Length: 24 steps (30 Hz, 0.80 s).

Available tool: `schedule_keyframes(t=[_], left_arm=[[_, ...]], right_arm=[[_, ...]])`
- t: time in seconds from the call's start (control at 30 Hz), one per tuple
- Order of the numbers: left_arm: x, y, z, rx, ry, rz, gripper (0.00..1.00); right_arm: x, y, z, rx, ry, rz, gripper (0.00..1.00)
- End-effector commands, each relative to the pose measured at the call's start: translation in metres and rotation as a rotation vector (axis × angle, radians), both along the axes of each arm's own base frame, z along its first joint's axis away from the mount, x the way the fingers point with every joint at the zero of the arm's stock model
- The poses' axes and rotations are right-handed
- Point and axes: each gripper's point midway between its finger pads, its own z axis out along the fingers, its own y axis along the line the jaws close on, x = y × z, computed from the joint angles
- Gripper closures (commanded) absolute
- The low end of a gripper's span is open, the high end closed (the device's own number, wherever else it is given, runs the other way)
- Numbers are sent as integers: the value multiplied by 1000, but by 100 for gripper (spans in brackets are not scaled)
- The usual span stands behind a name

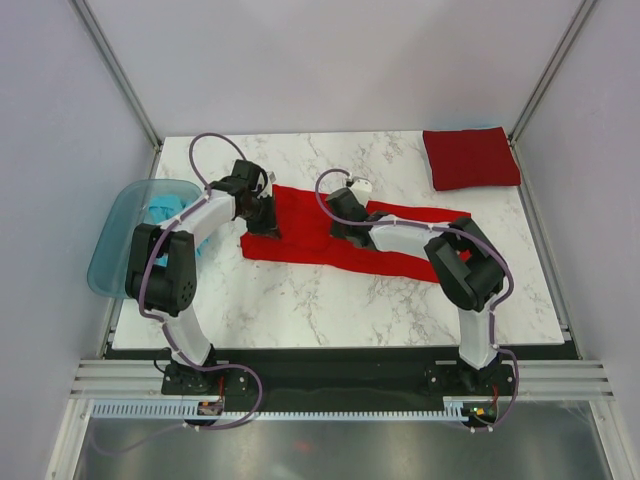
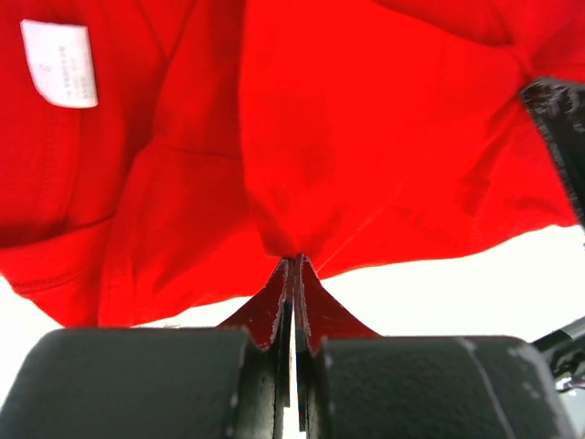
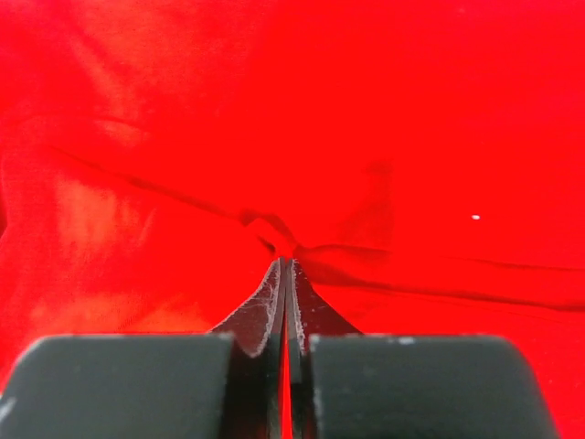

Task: Fold and stack the t-shirts
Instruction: Fold the tshirt

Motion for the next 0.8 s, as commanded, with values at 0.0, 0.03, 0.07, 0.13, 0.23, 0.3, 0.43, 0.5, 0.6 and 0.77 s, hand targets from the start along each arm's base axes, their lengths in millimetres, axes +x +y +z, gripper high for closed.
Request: schedule_keyframes(t=[0.0, 0.03, 0.07, 0.13, 0.23, 0.3, 0.43, 0.5, 0.6, 0.77], left_arm=[[3, 11, -3, 62, -28, -6, 98], [2, 11, -6, 67, -21, -3, 98], [2, 11, -7, 66, -15, -1, 98], [2, 13, -11, 76, -10, -1, 98], [4, 17, -12, 98, -17, 9, 98], [4, 18, -13, 102, -14, 10, 98], [4, 15, -14, 90, -8, 5, 98], [4, 15, -15, 90, -4, 5, 94], [9, 14, -7, 88, -27, 16, 85], [17, 17, 17, 98, -74, 20, 72]], right_arm=[[9, -11, 1, 17, -8, -69, 100], [12, -11, 13, 56, -41, -82, 100], [2, -16, 3, 75, -19, -83, 100], [10, -10, 27, 200, -94, -72, 100], [8, -6, 36, 322, -124, -29, 100], [2, -1, 37, 359, -121, 11, 100], [2, 3, 40, 391, -118, 33, 97], [0, 0, 39, 382, -102, 27, 83], [-3, -11, 39, 304, -58, 0, 75], [-10, -13, 50, 225, -20, 32, 74]])
